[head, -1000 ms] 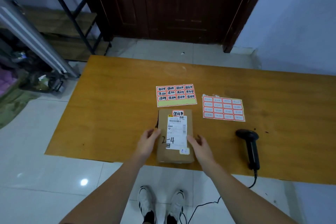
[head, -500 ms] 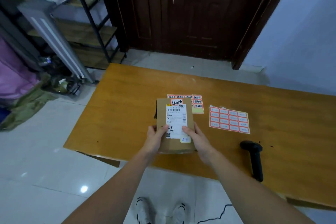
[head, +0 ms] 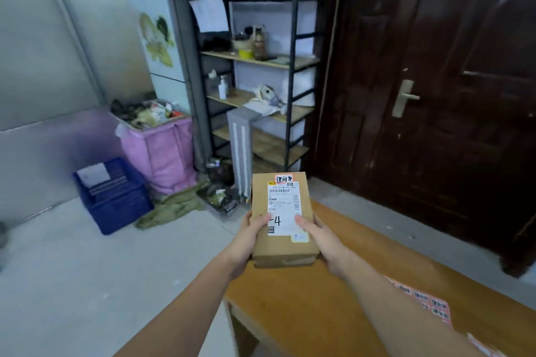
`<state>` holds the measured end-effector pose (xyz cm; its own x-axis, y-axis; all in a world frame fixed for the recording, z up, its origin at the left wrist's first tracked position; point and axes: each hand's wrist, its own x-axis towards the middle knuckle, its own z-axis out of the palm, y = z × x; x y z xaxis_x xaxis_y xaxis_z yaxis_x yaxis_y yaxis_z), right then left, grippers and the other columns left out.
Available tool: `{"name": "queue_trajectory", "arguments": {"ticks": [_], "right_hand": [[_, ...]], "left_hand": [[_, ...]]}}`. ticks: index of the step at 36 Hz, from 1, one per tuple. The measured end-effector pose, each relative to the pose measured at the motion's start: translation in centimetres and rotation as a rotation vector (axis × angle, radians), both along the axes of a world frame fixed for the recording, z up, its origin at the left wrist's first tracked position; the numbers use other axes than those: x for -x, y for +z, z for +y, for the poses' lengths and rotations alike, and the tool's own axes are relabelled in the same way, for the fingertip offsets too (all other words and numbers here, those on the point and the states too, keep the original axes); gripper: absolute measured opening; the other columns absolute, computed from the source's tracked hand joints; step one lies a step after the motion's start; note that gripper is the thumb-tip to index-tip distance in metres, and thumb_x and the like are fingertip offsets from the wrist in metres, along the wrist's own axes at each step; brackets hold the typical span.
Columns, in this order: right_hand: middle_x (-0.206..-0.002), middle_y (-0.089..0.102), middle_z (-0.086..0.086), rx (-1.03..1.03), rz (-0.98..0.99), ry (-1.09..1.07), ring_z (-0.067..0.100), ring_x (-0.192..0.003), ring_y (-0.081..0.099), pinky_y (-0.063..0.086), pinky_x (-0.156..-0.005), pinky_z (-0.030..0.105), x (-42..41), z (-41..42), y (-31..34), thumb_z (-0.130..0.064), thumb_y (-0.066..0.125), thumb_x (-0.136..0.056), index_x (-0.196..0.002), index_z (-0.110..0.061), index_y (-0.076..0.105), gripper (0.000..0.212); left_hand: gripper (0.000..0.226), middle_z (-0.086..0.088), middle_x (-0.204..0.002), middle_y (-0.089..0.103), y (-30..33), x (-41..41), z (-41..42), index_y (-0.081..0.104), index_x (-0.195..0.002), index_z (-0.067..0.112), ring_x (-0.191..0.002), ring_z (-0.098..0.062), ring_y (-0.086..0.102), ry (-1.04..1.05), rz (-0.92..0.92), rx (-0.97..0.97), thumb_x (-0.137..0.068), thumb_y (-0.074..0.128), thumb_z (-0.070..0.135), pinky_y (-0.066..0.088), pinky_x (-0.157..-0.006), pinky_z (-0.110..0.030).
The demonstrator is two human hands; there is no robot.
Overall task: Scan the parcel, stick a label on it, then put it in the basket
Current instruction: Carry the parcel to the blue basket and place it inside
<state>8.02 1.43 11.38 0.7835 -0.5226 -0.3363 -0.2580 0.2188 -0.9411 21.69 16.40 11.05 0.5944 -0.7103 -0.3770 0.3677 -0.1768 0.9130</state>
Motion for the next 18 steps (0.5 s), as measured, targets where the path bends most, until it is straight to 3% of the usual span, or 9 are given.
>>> {"name": "queue_trajectory", "arguments": {"ticks": [4,9,18], "right_hand": [[-0.115,0.08,-0.009,0.034,-0.002,0.108,0.019,-0.108,0.076,0.054,-0.105,0.05,-8.0,3.6,2.1,-0.05,0.071,-0.092,-0.135,-0.043,0.059,0.045],[-0.112,0.081,-0.005,-0.001,-0.003,0.223,0.022,-0.103,0.077,0.061,-0.088,0.04,-16.9,8.8,3.9,-0.048,0.069,-0.094,-0.132,-0.037,0.062,0.041],[-0.114,0.081,0.0,-0.05,-0.021,0.437,0.027,-0.109,0.075,0.057,-0.099,0.049,-30.6,15.2,4.9,-0.049,0.068,-0.093,-0.129,-0.035,0.063,0.039]], "left_hand": [[0.072,0.006,-0.117,0.079,1.8,-6.0,5.2,0.045,-0.144,0.036,-0.108,-0.023,0.076,0.152,-0.017,-0.008,-0.082,0.074,0.058,0.055,-0.103,-0.053],[0.059,0.007,-0.11,0.081,4.0,-12.0,11.4,0.05,-0.139,0.035,-0.1,-0.021,0.077,0.357,-0.033,-0.036,-0.087,0.074,0.052,0.06,-0.086,-0.042],[0.054,0.003,-0.117,0.076,6.5,-21.8,19.0,0.057,-0.137,0.034,-0.104,-0.022,0.073,0.58,-0.069,-0.099,-0.089,0.072,0.053,0.055,-0.075,-0.039]]}}
